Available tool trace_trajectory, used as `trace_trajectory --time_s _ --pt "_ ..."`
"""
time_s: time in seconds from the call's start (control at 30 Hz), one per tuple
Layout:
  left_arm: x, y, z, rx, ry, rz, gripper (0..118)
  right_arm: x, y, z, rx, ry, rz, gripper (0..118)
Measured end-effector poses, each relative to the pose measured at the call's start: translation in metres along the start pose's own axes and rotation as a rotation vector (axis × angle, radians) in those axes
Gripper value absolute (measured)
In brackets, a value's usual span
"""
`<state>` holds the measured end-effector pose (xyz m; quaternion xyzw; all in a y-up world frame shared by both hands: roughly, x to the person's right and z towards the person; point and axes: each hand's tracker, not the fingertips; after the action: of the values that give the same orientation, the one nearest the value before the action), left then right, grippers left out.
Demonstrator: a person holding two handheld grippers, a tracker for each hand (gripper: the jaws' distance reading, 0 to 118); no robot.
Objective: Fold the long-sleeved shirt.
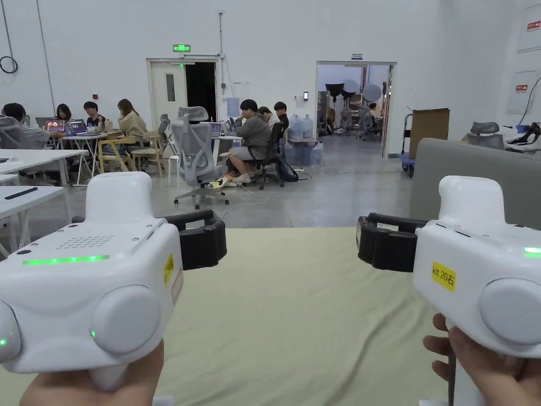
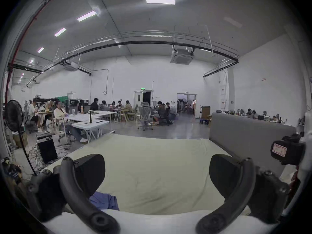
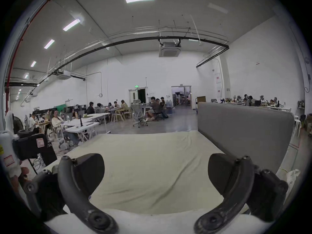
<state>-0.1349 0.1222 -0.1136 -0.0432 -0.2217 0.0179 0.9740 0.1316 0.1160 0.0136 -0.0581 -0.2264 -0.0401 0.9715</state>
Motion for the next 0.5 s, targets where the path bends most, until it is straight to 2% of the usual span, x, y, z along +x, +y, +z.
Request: trace_trajectory --time_s 0.07,0.13,0.2,0.37,0.4,0.5 --pt "0.0 0.002 0.004 0.007 0.008 -0.014 118 0.001 0.001 0.004 0.0 0.017 -0.014 118" --pt "0.0 0.0 0.004 0.014 0.007 -0.019 118 0.001 0.002 0.004 -0.036 0.08 -0.052 118" --pt "-0.001 0.003 0.008 0.014 -0.002 -0.01 118 -0.001 0.005 0.003 -0.095 0.079 -0.072 118" --pt "-0.002 0.004 0.01 -0.002 -0.03 0.033 118 -0.018 0.002 0.007 -0.041 0.0 0.032 118" --pt "-0.001 0.009 0.011 0.082 -0.032 -0.029 118 -0.021 0.001 0.009 -0.032 -0.006 0.041 118" --pt "0.001 0.009 0.012 0.078 -0.032 -0.039 118 -0.026 0.002 0.013 -0.014 0.003 0.059 118"
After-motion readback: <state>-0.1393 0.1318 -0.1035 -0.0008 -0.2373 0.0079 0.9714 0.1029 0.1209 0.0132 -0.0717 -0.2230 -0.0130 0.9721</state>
